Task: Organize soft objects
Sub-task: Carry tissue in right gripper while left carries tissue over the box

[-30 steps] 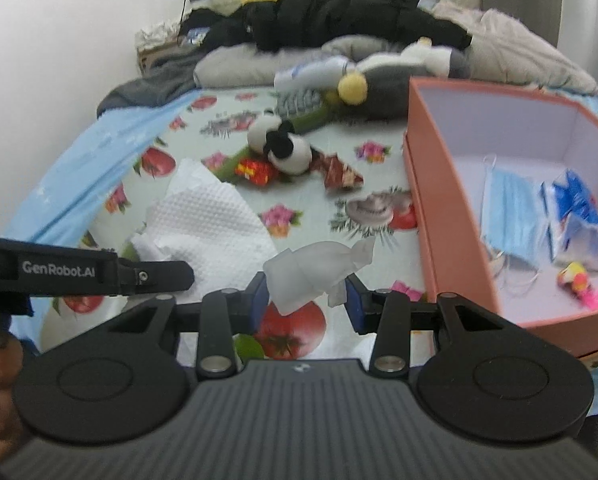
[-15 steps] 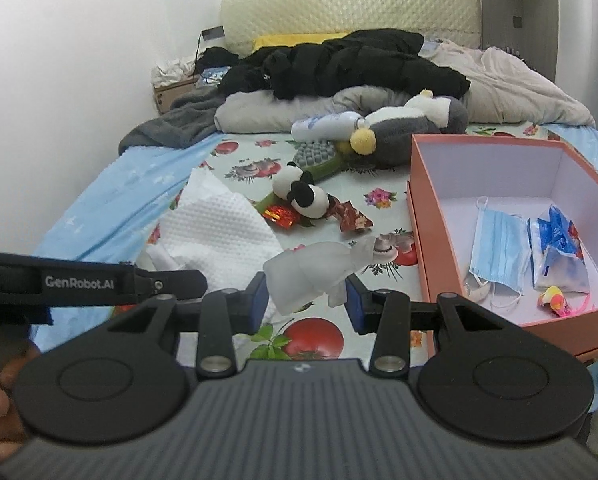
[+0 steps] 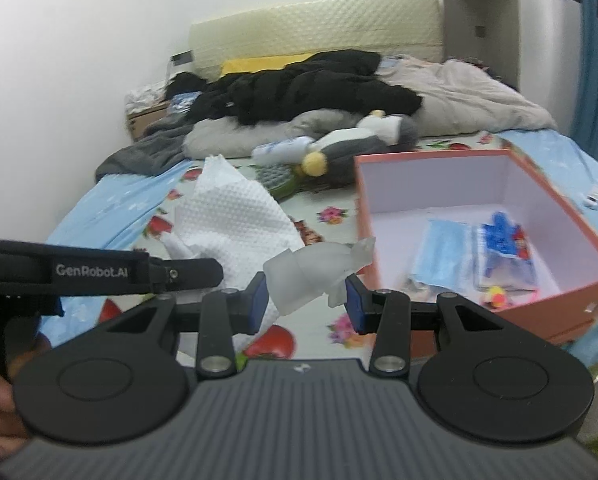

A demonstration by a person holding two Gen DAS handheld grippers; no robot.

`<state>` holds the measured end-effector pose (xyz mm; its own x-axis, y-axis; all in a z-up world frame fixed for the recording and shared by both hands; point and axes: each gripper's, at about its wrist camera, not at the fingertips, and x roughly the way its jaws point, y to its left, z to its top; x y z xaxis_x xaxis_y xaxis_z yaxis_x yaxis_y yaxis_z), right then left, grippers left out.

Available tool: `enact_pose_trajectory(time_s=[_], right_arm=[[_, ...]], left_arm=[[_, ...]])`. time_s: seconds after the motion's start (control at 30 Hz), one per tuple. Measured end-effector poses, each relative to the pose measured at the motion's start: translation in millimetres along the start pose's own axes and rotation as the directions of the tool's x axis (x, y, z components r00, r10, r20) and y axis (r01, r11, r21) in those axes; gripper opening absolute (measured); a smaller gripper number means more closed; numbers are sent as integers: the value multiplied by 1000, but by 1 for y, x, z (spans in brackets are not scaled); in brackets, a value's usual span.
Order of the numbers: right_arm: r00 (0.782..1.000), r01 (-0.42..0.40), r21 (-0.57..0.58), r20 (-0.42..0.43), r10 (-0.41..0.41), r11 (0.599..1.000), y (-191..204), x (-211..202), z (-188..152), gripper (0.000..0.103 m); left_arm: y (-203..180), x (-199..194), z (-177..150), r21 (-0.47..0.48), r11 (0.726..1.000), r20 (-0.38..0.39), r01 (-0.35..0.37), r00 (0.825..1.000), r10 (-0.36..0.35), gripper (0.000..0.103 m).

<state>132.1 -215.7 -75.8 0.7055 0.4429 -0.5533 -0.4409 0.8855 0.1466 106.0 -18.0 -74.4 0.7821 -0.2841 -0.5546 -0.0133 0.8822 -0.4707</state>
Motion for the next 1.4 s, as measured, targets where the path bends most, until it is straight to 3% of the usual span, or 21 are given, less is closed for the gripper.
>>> enact_pose_trajectory(time_s=[0.33,0.73,1.0,1.4], right_arm=[[997,70,85,-12,-70,994,-45,-14,-1,44],[993,112,123,-58,-105,986,-125,40,43,44],[983,112,243,-170,-71,964,-197,107,62,44],[953,155,266,-295,-73,952,-258,188,73,44]], left_arm=[[-48,43,16,100,991,-52,91,995,-86,6],[-89,147,89,221,962,-134,163,982,-136,6],[-99,249,115,265,954,-234,143,969,-80,6],[-76,362,140,234,968,-364,96,932,-4,6]])
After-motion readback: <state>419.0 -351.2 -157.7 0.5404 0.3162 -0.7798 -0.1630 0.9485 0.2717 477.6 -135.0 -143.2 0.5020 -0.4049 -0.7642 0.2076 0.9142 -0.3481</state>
